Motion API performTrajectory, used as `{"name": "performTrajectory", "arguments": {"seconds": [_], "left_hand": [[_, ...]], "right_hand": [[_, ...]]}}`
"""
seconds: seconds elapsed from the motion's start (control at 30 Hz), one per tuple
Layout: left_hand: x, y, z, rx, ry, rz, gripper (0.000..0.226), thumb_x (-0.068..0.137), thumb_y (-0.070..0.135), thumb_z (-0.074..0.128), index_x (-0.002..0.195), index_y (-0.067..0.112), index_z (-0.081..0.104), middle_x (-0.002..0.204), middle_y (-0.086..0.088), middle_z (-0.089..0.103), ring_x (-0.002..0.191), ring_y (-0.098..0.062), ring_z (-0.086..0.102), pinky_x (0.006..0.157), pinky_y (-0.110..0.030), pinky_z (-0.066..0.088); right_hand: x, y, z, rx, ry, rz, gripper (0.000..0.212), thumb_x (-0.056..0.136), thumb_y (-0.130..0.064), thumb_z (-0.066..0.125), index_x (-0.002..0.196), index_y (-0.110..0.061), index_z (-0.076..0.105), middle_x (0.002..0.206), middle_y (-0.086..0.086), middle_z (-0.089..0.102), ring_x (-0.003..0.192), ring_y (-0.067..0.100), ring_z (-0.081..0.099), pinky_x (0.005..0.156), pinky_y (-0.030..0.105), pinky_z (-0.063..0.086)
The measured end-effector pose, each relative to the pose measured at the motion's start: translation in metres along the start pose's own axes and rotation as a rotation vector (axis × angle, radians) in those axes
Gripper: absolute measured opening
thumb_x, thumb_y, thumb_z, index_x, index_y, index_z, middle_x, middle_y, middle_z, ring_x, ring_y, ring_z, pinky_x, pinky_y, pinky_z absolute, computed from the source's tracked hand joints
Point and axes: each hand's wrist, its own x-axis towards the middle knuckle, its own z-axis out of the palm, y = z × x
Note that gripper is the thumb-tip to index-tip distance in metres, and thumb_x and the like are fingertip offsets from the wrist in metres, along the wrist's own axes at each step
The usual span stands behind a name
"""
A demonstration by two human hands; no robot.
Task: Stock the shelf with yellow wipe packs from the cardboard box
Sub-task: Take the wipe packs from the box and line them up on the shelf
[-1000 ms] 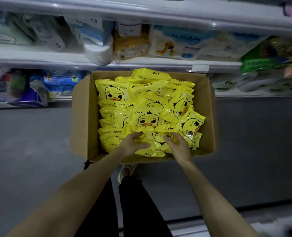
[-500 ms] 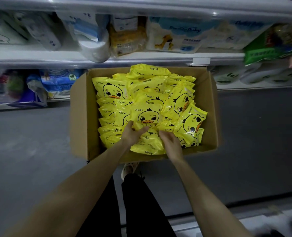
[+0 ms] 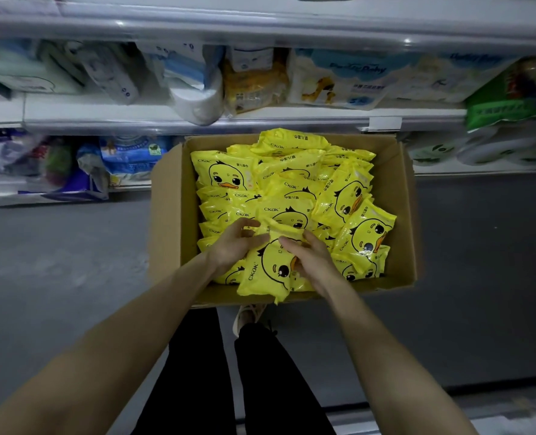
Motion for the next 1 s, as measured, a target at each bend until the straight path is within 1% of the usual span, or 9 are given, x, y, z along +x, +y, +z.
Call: {"name": "performTrajectory", "arguments": {"seconds": [0.1,0.2,0.27,0.4,0.53,0.6,0.7,0.87,1.0], "left_hand": [[-0.005,-0.004,-0.002,-0.069,-0.070,-0.147,0.066,0.078,0.042,0.070,0.132,0.017,0.042,0.128,0.002,0.050,0.110,-0.018,0.056,0.079,-0.036,0.055],[-0.004,-0.010,-0.001,-0.040,-0.083,-0.156,0.088,0.076,0.019,0.077,0.146,0.011,0.024,0.130,0.004,0.037,0.109,-0.017,0.053,0.075,-0.031,0.057],[-0.001,-0.009,-0.001,0.092,-0.030,-0.100,0.086,0.073,0.013,0.079,0.143,0.008,0.029,0.132,-0.003,0.042,0.102,-0.015,0.055,0.068,-0.026,0.054],[0.012,-0.001,-0.003,0.253,-0.034,-0.049,0.087,0.065,0.021,0.085,0.139,0.006,0.042,0.147,-0.009,0.038,0.126,-0.025,0.046,0.068,-0.026,0.051],[0.026,0.004,0.000,0.384,-0.120,-0.030,0.071,0.061,0.026,0.087,0.123,0.007,0.057,0.124,-0.005,0.059,0.107,-0.023,0.059,0.070,-0.030,0.053],[0.030,0.007,0.005,0.333,-0.034,0.020,0.057,0.069,0.026,0.082,0.116,0.012,0.054,0.111,-0.005,0.059,0.093,-0.022,0.060,0.063,-0.027,0.051],[0.040,0.010,0.005,0.297,0.234,0.111,0.070,0.067,0.043,0.080,0.119,0.013,0.044,0.115,-0.004,0.049,0.101,-0.019,0.053,0.072,-0.026,0.049],[0.058,0.016,0.007,0.319,0.284,0.077,0.068,0.072,0.038,0.078,0.124,0.009,0.044,0.104,0.002,0.054,0.099,-0.019,0.053,0.078,-0.029,0.044],[0.070,0.022,0.018,0.401,0.289,0.068,0.067,0.071,0.033,0.080,0.125,0.010,0.049,0.112,-0.001,0.059,0.103,-0.022,0.057,0.079,-0.030,0.046]], "right_hand": [[0.005,-0.003,-0.004,0.082,0.084,-0.048,0.061,0.083,-0.013,0.070,0.136,-0.008,0.040,0.093,-0.008,0.058,0.081,0.008,0.059,0.073,0.028,0.052],[0.009,-0.004,-0.009,0.115,0.108,-0.040,0.057,0.077,-0.016,0.076,0.125,-0.017,0.045,0.108,-0.001,0.061,0.095,0.017,0.062,0.093,0.041,0.050],[0.010,-0.005,-0.016,0.047,0.103,-0.027,0.053,0.074,-0.018,0.079,0.116,-0.021,0.048,0.109,0.001,0.061,0.094,0.015,0.061,0.089,0.036,0.051],[0.008,-0.005,-0.031,-0.043,0.000,0.019,0.059,0.076,-0.015,0.077,0.128,-0.019,0.049,0.109,-0.002,0.062,0.100,0.017,0.060,0.086,0.034,0.052],[0.011,-0.002,-0.039,-0.122,-0.032,0.067,0.082,0.069,-0.022,0.082,0.138,-0.009,0.040,0.110,-0.003,0.060,0.098,0.012,0.059,0.066,0.023,0.053],[0.015,-0.002,-0.043,-0.130,0.041,0.058,0.093,0.068,-0.027,0.082,0.143,-0.007,0.032,0.126,-0.004,0.049,0.111,0.016,0.051,0.076,0.028,0.051],[0.019,-0.001,-0.051,-0.130,0.157,0.037,0.094,0.070,-0.027,0.081,0.146,-0.008,0.028,0.143,0.006,0.041,0.129,0.026,0.041,0.090,0.036,0.048],[0.018,0.003,-0.065,-0.144,0.196,0.003,0.038,0.074,-0.013,0.078,0.107,-0.016,0.060,0.086,-0.011,0.055,0.108,0.020,0.054,0.085,0.031,0.041],[0.016,0.008,-0.070,-0.096,0.211,-0.019,0.044,0.076,-0.011,0.076,0.115,-0.014,0.056,0.081,-0.011,0.052,0.099,0.015,0.051,0.084,0.028,0.037]]}}
